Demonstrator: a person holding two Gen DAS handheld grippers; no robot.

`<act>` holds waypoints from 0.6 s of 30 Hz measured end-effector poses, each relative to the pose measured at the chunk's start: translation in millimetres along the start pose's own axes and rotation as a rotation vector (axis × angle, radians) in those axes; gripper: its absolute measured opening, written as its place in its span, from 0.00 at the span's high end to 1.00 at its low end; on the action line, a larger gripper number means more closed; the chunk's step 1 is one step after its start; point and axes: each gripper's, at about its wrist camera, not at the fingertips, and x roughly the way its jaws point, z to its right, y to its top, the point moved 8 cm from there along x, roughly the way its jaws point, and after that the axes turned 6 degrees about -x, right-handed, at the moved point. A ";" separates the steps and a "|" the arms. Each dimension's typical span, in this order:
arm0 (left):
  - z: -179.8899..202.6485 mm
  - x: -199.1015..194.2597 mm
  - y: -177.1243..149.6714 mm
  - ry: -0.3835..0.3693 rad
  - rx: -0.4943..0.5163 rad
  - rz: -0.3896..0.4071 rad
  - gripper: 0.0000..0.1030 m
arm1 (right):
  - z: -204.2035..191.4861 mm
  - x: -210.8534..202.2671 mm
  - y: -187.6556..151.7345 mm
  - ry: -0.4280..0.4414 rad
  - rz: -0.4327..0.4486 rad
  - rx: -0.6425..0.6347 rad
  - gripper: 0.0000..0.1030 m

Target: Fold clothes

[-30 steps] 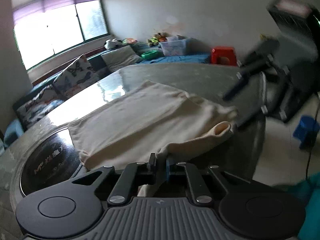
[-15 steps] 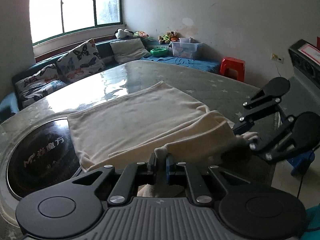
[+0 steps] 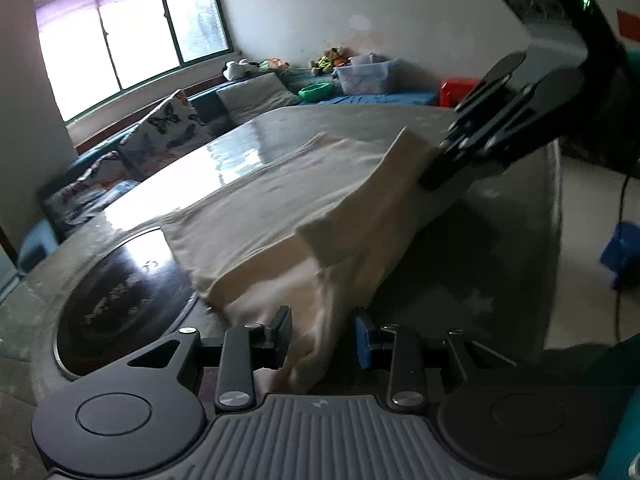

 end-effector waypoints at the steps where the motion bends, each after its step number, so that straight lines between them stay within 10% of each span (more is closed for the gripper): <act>1: -1.3 0.8 -1.6 0.008 0.006 -0.003 0.65 | 0.9 -0.3 0.8 -0.003 0.004 0.005 0.90; 6: -2.0 -2.8 -4.2 0.040 0.027 0.015 0.87 | 0.7 -6.5 1.8 -0.019 0.032 0.016 0.91; 18: 20.0 -87.3 6.7 -0.011 -0.051 0.116 0.89 | -27.5 -75.6 5.8 0.010 0.133 -0.014 0.93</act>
